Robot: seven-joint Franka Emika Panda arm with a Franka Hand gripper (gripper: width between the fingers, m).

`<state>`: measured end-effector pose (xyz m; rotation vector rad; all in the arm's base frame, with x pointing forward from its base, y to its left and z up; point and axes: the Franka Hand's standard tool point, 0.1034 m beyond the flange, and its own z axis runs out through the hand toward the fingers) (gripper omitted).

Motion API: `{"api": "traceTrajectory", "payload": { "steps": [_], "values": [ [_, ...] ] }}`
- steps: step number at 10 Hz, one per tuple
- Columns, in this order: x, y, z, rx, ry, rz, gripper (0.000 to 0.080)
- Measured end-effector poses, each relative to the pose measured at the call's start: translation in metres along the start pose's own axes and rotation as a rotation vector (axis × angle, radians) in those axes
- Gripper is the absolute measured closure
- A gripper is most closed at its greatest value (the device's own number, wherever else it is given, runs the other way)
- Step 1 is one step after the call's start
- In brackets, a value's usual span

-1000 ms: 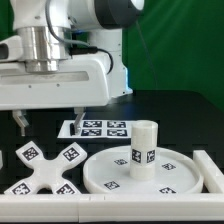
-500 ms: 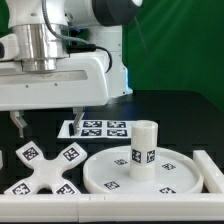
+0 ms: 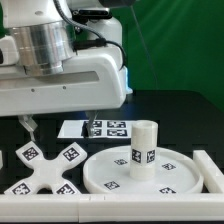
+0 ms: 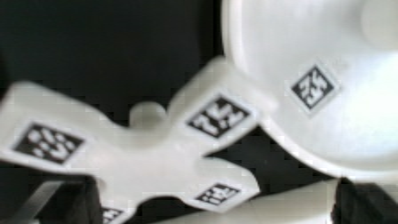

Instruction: Assemble round table

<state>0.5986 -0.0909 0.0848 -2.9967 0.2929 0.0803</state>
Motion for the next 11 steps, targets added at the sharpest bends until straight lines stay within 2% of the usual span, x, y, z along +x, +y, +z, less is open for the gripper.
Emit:
{"api": "traceTrajectory", "payload": {
  "steps": [2, 3, 6, 9, 11],
  "values": [
    [-0.002, 0.003, 0.002, 0.0, -0.035, -0.011, 0.015],
    [0.002, 0.012, 0.001, -0.002, -0.098, -0.014, 0.015],
    [0.034, 0.012, 0.005, -0.016, -0.17, -0.018, 0.015],
    [0.035, 0.011, 0.007, -0.015, -0.164, -0.012, 0.015],
    [0.032, 0.02, 0.018, -0.017, -0.2, -0.021, 0.015]
  ]
}}
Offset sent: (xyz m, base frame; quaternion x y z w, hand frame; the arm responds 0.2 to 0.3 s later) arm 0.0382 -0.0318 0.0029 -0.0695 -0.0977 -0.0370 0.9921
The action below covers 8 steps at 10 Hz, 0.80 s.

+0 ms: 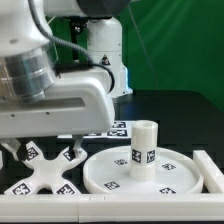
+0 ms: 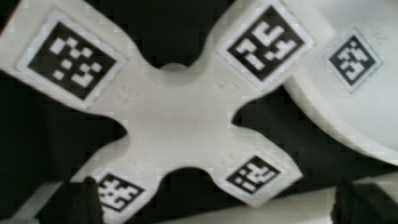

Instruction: Assemble round table

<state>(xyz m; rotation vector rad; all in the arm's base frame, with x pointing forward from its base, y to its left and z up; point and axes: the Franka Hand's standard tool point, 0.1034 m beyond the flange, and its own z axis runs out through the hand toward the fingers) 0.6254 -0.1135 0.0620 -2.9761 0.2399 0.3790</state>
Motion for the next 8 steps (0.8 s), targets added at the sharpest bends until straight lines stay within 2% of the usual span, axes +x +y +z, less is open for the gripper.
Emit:
{"api": "traceTrajectory", "payload": {
  "steps": [2, 5, 8],
  "values": [
    [0.002, 0.008, 0.011, -0.003, 0.004, -0.016, 0.015],
    [0.001, 0.007, 0.011, -0.002, 0.002, -0.016, 0.015],
    [-0.006, 0.009, 0.024, 0.0, -0.038, 0.006, 0.015]
  ]
}}
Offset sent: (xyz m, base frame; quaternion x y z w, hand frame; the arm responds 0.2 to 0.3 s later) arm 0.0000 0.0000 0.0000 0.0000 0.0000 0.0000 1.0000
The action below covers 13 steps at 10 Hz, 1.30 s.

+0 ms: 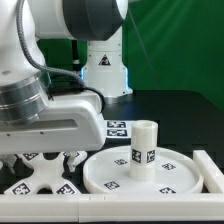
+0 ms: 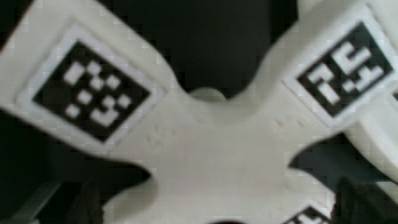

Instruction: Assemble round table

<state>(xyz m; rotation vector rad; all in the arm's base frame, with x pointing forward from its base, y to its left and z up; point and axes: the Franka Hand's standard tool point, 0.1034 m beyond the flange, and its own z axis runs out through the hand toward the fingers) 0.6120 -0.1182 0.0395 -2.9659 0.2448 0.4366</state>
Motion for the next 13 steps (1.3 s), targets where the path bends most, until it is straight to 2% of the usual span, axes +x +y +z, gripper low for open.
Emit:
{"api": "traceTrajectory", "payload": {
  "steps": [2, 8, 9, 10, 11, 13],
  "values": [
    [-0.003, -0.005, 0.003, 0.001, -0.014, 0.004, 0.015],
    [-0.003, -0.003, 0.013, -0.002, -0.018, 0.002, 0.015],
    [-0.003, -0.003, 0.013, -0.002, -0.018, 0.002, 0.0273],
    [-0.004, -0.003, 0.013, -0.002, -0.018, 0.002, 0.0273],
    [-0.003, -0.003, 0.013, -0.002, -0.018, 0.002, 0.0356],
    [-0.003, -0.003, 0.013, -0.002, -0.018, 0.002, 0.0356]
  ]
}}
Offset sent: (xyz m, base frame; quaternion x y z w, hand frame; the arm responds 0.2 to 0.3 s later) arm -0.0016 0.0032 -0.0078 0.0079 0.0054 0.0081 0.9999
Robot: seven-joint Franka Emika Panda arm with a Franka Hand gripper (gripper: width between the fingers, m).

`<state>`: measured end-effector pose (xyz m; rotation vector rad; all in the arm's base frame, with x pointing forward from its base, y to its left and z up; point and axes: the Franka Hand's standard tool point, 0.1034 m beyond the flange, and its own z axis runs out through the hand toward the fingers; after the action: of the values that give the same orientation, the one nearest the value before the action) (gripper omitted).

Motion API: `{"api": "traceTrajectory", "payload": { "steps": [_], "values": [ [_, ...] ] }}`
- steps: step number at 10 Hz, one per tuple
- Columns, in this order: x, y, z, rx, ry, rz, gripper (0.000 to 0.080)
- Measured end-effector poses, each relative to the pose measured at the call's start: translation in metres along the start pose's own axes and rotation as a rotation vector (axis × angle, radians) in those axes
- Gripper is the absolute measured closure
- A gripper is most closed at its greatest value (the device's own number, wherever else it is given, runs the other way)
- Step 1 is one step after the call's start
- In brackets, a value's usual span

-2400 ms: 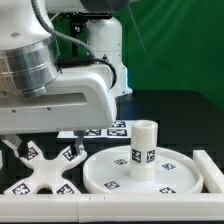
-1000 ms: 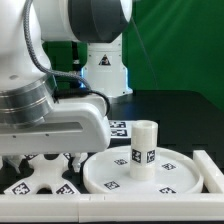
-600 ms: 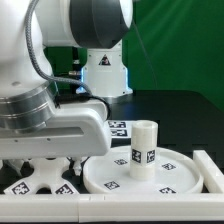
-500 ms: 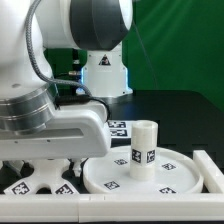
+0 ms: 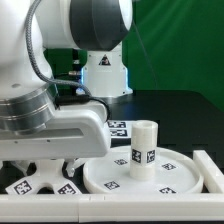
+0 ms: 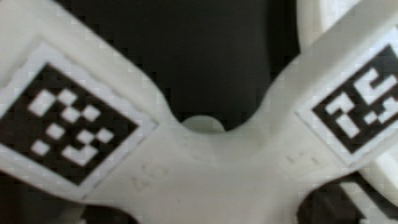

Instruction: Assemble round table

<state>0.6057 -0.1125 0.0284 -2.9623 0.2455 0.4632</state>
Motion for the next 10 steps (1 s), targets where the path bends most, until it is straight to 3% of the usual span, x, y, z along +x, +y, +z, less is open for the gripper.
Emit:
{"api": "traceTrajectory", "payload": {
  "steps": [2, 3, 5, 8, 10],
  "values": [
    [0.0, 0.0, 0.0, 0.0, 0.001, -0.001, 0.0356],
    [-0.002, -0.003, -0.008, 0.002, -0.001, -0.015, 0.0356],
    [-0.013, -0.013, -0.041, 0.009, 0.032, -0.027, 0.0356],
    [-0.042, -0.042, -0.078, -0.01, 0.216, -0.059, 0.0354],
    [-0.038, -0.032, -0.069, -0.027, 0.325, -0.053, 0.0354]
  ]
}}
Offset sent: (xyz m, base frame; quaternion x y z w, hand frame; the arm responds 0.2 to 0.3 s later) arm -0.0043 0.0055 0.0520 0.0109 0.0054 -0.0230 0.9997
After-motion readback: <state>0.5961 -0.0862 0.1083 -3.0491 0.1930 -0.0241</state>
